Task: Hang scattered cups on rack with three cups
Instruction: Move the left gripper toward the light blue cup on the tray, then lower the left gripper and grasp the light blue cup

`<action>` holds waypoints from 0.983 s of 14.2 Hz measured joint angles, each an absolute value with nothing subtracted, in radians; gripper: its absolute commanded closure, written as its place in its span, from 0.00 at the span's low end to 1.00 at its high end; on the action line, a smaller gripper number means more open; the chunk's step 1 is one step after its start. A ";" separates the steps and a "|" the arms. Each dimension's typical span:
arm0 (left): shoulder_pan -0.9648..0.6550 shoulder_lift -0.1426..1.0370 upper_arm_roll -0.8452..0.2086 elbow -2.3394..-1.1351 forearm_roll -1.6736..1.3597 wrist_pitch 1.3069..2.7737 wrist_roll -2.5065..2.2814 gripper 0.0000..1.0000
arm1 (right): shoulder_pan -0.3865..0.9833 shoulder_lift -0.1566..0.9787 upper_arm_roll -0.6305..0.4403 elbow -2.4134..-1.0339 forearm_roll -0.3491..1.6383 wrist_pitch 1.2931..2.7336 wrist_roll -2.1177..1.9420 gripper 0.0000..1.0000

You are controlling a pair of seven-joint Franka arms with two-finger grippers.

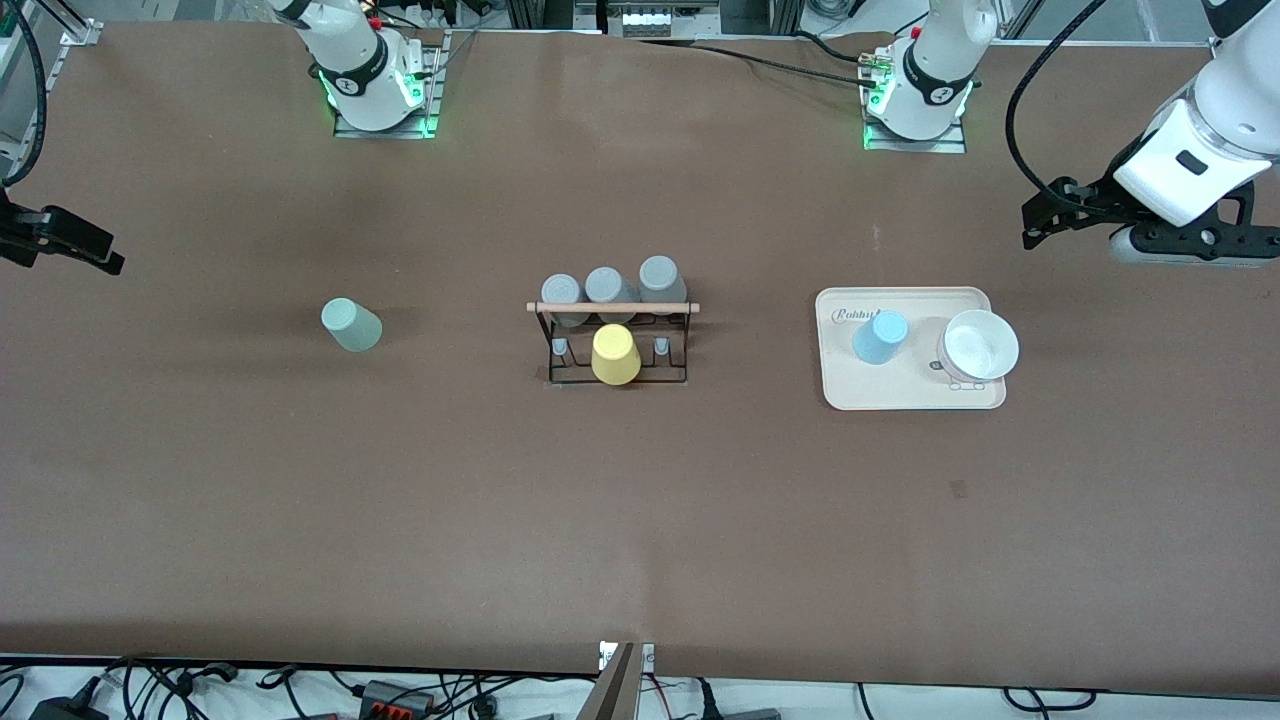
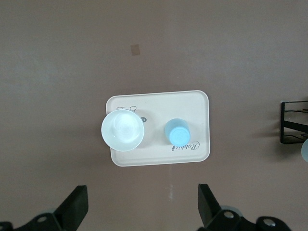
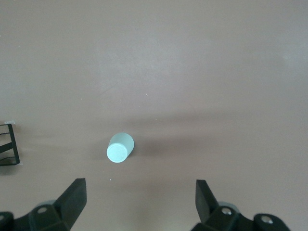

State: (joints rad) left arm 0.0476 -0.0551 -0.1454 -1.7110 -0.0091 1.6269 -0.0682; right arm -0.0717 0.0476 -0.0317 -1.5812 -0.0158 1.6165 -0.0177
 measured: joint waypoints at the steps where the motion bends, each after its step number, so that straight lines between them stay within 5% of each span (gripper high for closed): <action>1: 0.047 -0.039 -0.146 -1.697 -0.010 1.617 -0.068 0.00 | -0.072 0.048 -0.032 -1.581 -0.016 1.615 -0.017 0.00; 7: 0.041 0.121 -0.155 -1.672 -0.016 1.557 -0.062 0.00 | -0.072 0.047 -0.032 -1.581 -0.016 1.608 -0.017 0.00; 14: 0.017 0.238 -0.205 -1.889 -0.014 2.017 -0.050 0.00 | -0.072 0.047 -0.032 -1.581 -0.016 1.608 -0.017 0.00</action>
State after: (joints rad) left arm 0.0169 0.2378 -0.2048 -1.8888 -0.0137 2.0169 -0.0500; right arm -0.0718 0.0471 -0.0319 -1.5808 -0.0158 1.6080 -0.0167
